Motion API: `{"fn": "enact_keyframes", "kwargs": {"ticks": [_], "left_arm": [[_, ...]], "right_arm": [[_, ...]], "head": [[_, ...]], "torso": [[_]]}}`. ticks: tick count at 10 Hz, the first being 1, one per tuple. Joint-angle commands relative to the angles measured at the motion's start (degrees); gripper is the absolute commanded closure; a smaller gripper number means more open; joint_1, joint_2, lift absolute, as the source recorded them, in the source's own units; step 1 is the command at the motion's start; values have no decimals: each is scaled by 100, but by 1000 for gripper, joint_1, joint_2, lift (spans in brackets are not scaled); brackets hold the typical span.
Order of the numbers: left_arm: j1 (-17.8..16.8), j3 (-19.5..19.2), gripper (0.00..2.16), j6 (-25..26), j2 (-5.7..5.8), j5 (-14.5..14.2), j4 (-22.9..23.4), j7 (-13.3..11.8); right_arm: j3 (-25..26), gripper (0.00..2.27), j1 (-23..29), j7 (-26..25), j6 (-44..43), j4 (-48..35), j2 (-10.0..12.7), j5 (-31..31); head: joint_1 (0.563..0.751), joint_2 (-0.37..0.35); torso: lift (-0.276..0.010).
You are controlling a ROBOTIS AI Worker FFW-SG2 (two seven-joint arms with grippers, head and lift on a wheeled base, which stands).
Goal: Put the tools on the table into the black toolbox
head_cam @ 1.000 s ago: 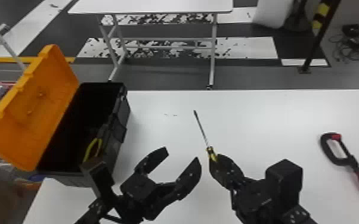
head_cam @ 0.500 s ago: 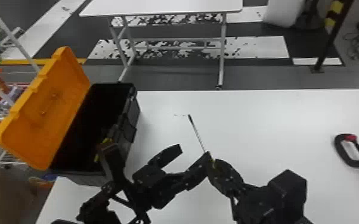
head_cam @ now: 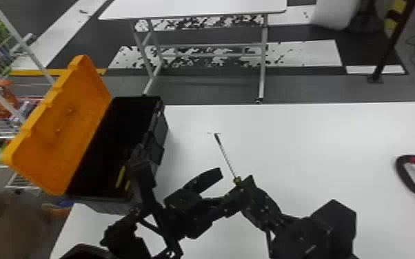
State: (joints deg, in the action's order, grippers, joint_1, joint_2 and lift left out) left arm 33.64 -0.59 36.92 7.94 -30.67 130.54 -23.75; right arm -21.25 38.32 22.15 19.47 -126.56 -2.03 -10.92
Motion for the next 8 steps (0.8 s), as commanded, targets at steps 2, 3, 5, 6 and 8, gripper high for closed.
{"fn": "enact_keyframes", "kwargs": {"ticks": [2, 3, 5, 6, 8], "left_arm": [[-15, 7, 137, 206, -3, -124, 7, 2], [-41, 33, 140, 206, 6, -124, 7, 28], [-77, 51, 211, 189, -3, -124, 7, 46], [-77, 59, 211, 189, -3, -124, 7, 64], [-77, 68, 363, 189, -3, -106, 15, 64]], "right_arm": [[-20, 2240, -18, 0, 0, -9, -17, -16], [-20, 2240, -18, 9, 0, -9, -17, -16], [-37, 2240, -18, 9, 0, -9, -25, -16], [-46, 2240, -18, 18, 18, -9, -25, -24], [-81, 2240, -26, 44, 18, -9, -25, -60]], "head": [[695, 193], [695, 190], [695, 186], [695, 186], [695, 189]], "torso": [[-75], [-75], [-75], [-75], [-75]]}}
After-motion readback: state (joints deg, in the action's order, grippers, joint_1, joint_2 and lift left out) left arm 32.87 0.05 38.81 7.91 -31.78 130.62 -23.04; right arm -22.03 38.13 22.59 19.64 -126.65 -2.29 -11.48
